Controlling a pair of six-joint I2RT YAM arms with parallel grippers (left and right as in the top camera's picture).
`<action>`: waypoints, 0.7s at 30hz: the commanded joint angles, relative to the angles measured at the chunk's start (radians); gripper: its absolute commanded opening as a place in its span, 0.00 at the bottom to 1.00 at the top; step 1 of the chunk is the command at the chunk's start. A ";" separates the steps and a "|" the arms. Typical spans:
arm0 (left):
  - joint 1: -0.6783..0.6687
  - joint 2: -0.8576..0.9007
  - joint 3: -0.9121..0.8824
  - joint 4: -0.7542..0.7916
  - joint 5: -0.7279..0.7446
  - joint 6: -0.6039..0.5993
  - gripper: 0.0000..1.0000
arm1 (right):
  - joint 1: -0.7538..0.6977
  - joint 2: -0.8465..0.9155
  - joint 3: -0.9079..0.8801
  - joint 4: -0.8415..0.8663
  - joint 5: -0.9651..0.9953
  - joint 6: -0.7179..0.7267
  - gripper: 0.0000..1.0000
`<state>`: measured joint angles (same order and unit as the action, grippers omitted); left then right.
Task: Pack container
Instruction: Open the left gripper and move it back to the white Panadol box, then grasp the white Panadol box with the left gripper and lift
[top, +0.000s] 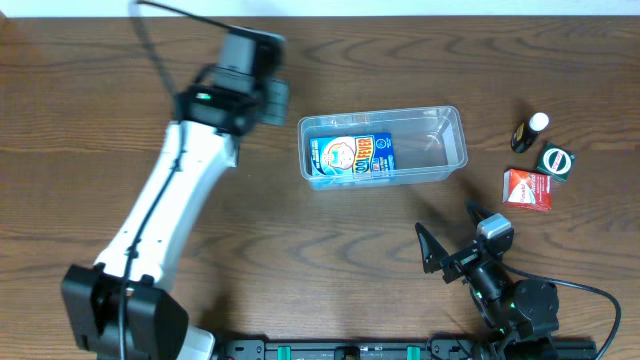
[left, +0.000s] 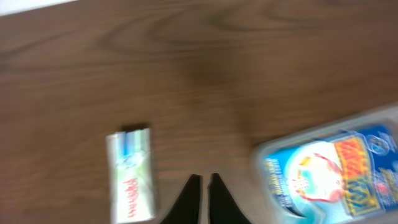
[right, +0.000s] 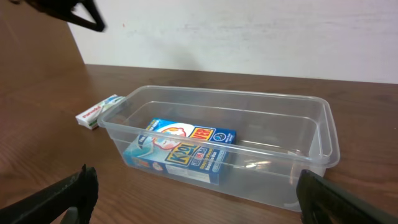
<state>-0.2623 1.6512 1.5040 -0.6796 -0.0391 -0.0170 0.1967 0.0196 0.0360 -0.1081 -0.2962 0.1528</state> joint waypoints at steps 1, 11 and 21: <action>0.081 0.027 -0.001 -0.023 -0.025 -0.052 0.40 | 0.001 0.000 -0.005 0.000 0.001 0.011 0.99; 0.193 0.169 -0.011 0.023 -0.021 -0.020 0.97 | 0.001 0.000 -0.005 0.000 0.001 0.011 0.99; 0.194 0.314 -0.011 0.041 -0.022 0.023 0.99 | 0.001 0.000 -0.005 0.000 0.001 0.011 0.99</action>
<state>-0.0727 1.9186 1.5017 -0.6411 -0.0528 -0.0097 0.1967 0.0196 0.0360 -0.1081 -0.2962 0.1528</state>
